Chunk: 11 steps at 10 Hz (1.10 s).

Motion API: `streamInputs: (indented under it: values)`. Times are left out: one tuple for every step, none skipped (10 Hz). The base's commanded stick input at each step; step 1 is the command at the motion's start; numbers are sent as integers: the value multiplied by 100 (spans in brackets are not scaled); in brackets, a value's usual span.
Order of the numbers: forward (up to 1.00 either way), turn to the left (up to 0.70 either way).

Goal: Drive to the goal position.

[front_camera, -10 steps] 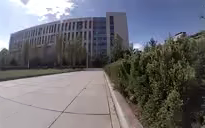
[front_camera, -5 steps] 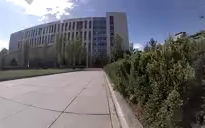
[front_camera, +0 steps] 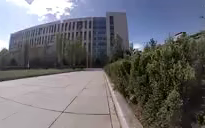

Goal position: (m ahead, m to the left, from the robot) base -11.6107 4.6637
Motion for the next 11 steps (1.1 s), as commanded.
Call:
streamInputs:
  values:
    - [0, 0]
    - [1, 0]
    - [4, 0]
    - [1, 0]
    - [2, 0]
    - [4, 0]
    - [3, 0]
    - [0, 0]
    - [0, 0]
    - [1, 0]
    - [4, 0]
